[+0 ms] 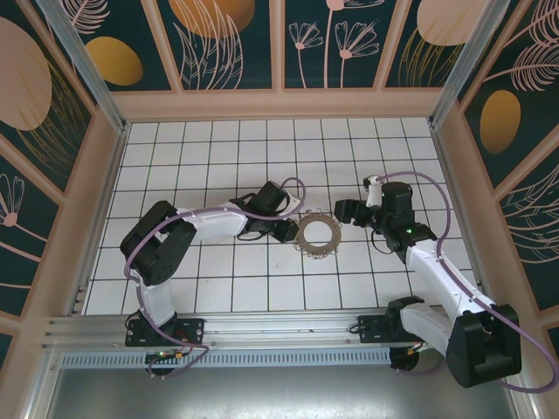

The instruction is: Put the keys on the keyring

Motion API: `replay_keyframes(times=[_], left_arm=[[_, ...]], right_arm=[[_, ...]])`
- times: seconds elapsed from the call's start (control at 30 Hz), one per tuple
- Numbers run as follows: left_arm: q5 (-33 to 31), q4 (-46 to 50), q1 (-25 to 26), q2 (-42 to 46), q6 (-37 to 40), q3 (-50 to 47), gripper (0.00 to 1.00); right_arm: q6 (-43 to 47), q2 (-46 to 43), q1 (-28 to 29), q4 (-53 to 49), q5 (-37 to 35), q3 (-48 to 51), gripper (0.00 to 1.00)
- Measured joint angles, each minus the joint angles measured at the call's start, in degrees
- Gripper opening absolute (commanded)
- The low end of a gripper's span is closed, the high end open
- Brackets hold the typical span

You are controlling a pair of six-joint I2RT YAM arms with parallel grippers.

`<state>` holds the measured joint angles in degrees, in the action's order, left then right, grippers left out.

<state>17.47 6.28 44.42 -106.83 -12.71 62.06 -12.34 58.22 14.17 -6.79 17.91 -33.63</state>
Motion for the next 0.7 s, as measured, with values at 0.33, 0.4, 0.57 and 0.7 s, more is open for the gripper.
replay_keyframes(times=[0.33,0.4,0.57,0.7], left_arm=[[-1.25,2.71,0.00,0.26,2.80,1.40,0.30],[-1.27,3.06,0.00,0.26,3.45,2.19,0.29],[-0.98,3.41,0.00,-0.13,4.35,3.54,0.27],[-0.79,3.48,0.09,-0.79,4.59,3.58,0.27]], right_arm=[[-0.02,0.00,-0.17,0.00,0.00,0.00,0.80],[-0.02,0.00,-0.26,0.00,0.00,0.00,0.80],[-0.02,0.00,-0.26,0.00,0.00,0.00,0.80],[-0.02,0.00,-0.26,0.00,0.00,0.00,0.80]])
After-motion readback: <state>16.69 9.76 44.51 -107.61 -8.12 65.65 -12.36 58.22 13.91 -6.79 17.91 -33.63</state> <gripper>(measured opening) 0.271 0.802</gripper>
